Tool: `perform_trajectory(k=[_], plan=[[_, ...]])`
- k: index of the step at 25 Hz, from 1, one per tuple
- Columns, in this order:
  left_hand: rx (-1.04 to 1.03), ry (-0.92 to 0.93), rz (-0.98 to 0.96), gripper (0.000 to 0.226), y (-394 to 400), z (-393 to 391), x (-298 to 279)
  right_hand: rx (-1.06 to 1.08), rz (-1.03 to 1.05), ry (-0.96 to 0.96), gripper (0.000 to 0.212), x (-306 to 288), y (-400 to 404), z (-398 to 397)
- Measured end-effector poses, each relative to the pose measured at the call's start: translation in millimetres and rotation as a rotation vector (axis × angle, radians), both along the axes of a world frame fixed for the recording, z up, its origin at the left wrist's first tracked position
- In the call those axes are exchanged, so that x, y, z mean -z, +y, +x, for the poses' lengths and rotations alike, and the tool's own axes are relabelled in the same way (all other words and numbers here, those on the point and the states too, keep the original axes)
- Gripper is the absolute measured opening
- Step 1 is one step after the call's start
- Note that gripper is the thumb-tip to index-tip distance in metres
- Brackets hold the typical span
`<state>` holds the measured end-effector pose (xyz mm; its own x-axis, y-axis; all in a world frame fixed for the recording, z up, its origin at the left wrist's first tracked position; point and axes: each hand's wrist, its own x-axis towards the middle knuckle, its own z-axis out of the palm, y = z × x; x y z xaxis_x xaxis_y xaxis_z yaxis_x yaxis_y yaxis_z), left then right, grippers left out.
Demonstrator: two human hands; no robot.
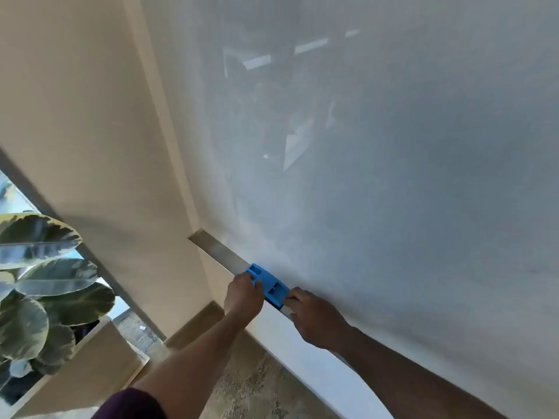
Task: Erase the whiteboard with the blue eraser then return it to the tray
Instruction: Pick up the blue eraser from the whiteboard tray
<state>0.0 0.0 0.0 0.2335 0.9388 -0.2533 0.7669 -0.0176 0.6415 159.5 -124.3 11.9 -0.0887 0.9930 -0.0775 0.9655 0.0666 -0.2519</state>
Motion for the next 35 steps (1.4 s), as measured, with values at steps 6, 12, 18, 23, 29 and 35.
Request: perform_trajectory(k=[6, 12, 18, 23, 29, 35], plan=[[0.123, 0.199, 0.049, 0.041, 34, 3, 37, 0.281, -0.11, 0.235, 0.041, 24, 48, -13], [0.086, 0.175, 0.01, 0.038, 43, 9, 45, 0.339, -0.124, 0.294, 0.04, 42, 64, -27], [0.02, 0.045, 0.1, 0.036, 36, 14, 25, 0.368, 0.011, 0.277, 0.039, 23, 63, -19], [-0.028, -0.122, 0.2, 0.029, 6, 22, -9, 0.251, 0.214, 0.043, 0.018, -7, 41, -19], [-0.01, -0.271, 0.298, 0.02, -56, 24, -57, 0.19, 0.425, 0.049, 0.029, -36, -9, -14], [0.039, -0.365, 0.452, 0.016, -129, 25, -104, 0.249, 0.482, 0.28, 0.051, -76, -83, -21]])
